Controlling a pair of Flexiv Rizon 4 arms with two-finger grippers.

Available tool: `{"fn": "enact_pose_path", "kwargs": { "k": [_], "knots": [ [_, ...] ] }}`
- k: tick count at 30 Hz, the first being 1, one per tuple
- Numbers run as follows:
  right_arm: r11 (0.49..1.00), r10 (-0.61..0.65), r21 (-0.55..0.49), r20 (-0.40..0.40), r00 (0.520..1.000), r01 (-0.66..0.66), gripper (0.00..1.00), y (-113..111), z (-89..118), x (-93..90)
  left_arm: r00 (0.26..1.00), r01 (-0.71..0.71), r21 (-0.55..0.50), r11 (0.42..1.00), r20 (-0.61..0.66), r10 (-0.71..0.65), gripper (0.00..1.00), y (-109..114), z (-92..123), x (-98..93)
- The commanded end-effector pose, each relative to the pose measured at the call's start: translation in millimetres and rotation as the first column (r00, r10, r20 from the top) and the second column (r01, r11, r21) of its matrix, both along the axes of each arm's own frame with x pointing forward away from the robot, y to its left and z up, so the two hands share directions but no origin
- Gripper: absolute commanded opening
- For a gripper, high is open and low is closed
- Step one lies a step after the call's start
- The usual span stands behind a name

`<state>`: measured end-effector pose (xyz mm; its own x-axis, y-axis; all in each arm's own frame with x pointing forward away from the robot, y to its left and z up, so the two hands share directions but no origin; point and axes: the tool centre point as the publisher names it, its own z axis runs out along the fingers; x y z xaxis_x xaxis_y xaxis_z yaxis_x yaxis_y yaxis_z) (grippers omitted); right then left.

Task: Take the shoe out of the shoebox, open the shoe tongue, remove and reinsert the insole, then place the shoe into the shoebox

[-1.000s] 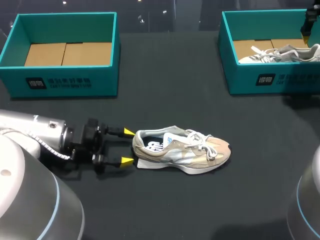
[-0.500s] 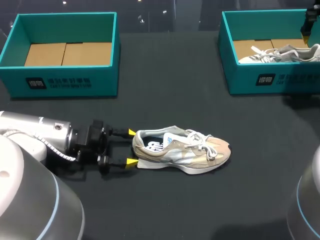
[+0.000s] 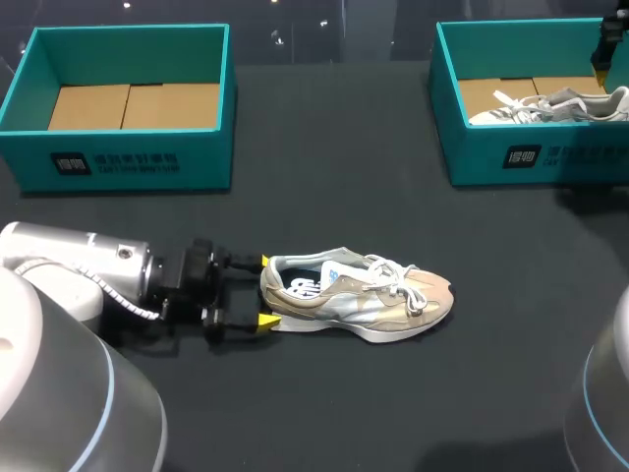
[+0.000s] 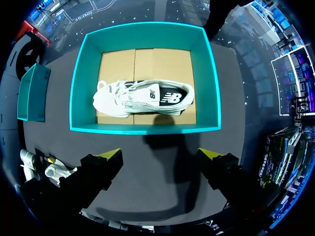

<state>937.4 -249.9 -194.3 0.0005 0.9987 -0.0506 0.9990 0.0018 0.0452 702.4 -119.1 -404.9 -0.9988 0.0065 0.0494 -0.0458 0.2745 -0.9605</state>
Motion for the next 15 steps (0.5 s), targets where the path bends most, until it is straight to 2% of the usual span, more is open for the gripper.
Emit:
{"fn": "enact_pose_path", "kwargs": {
  "k": [1, 15],
  "knots": [
    [1.0, -0.001, -0.001, 0.0, 1.0, 0.001, 1.0, 0, 0, -0.3, 1.0, 0.0, -0.001, 1.0, 0.003, 0.0, 1.0, -6, -3, -0.4],
    [1.0, -0.001, -0.001, 0.0, 1.0, 0.001, 1.0, 0, 0, -0.3, 1.0, 0.011, -0.009, 1.0, 0.006, -0.011, 1.0, -17, -4, -1.2]
  ]
}}
